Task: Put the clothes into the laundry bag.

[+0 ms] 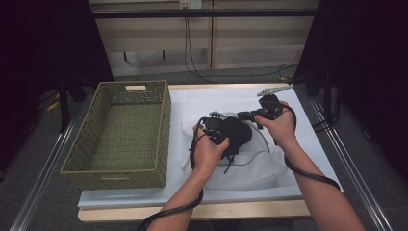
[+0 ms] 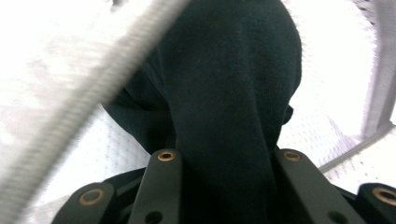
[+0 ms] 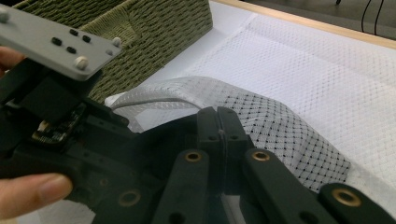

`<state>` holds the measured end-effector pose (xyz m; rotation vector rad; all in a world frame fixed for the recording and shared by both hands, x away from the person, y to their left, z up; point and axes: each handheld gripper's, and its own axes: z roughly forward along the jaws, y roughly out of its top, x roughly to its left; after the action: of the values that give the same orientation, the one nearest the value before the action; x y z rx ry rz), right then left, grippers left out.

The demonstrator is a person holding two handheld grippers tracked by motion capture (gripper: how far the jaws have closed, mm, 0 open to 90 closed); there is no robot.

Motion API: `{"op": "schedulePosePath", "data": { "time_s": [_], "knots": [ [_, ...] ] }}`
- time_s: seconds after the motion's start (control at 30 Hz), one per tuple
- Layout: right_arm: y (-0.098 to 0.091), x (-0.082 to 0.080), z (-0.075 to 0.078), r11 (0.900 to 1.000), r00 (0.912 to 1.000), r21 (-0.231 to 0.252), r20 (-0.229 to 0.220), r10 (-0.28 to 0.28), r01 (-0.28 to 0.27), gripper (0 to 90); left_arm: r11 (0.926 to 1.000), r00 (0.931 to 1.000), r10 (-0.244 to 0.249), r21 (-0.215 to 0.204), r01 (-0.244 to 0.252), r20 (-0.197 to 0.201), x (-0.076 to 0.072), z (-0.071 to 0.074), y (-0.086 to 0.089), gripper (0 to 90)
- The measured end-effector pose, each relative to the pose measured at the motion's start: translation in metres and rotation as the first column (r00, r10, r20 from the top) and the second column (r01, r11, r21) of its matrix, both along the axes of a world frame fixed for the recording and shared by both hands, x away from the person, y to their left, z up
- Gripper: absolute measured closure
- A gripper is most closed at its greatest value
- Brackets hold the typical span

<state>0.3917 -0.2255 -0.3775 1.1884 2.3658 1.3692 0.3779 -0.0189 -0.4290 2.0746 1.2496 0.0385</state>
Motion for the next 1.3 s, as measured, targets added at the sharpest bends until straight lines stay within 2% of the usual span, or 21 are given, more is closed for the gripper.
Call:
{"op": "schedulePosePath", "data": {
  "time_s": [0.1, 0.23, 0.3, 0.43, 0.57, 0.83, 1.1, 1.2, 1.3],
  "knots": [
    [0.0, 0.0, 0.001, 0.9999, 1.0, 0.011, -0.001, 0.0, 0.0, 90.0, 1.0, 1.0, 0.007, 0.006, -0.008, 0.006, 0.002, -0.003, 0.002, 72.5],
    [0.0, 0.001, -0.001, 1.0, 1.0, 0.006, -0.005, -0.002, 0.002, 90.0, 0.9993, 0.9997, -0.023, 0.028, 0.023, -0.006, 0.001, -0.014, -0.005, 71.4],
    [-0.001, 0.001, -0.002, 1.0, 0.9999, 0.008, -0.013, 0.0, 0.0, 90.0, 0.9994, 0.9996, -0.025, 0.022, 0.025, -0.014, 0.001, -0.017, -0.006, 70.0],
    [-0.001, 0.001, -0.004, 1.0, 0.9999, 0.003, -0.016, 0.003, -0.003, 90.0, 0.9984, 0.9983, -0.051, 0.024, 0.052, -0.028, 0.002, -0.018, -0.005, 68.5],
    [-0.001, 0.002, -0.006, 1.0, 0.9998, 0.001, -0.02, 0.0, 0.0, 90.0, 0.9981, 0.9972, -0.059, 0.015, 0.059, -0.047, 0.002, -0.019, -0.003, 67.2],
    [-0.004, 0.004, -0.016, 0.9994, 0.9997, -0.032, -0.023, -0.011, 0.01, 89.4, 0.998, 0.9964, -0.061, 0.01, 0.062, -0.058, 0.002, -0.019, -0.001, 65.4],
    [-0.01, 0.002, -0.025, 0.9985, 0.9997, -0.052, -0.018, -0.018, 0.017, 74.5, 0.9983, 0.9961, -0.058, 0.004, 0.058, -0.066, 0.003, -0.019, 0.001, 65.1],
    [-0.012, 0.001, -0.026, 0.9977, 0.9996, -0.064, -0.014, -0.023, 0.022, 62.4, 0.9983, 0.9959, -0.057, 0.003, 0.058, -0.071, 0.003, -0.019, 0.001, 65.0],
    [-0.015, -0.001, -0.028, 0.9956, 0.9994, -0.088, -0.01, -0.033, 0.032, 56.4, 0.9984, 0.9958, -0.056, 0.001, 0.056, -0.072, 0.003, -0.019, 0.002, 64.9]
  ]
}}
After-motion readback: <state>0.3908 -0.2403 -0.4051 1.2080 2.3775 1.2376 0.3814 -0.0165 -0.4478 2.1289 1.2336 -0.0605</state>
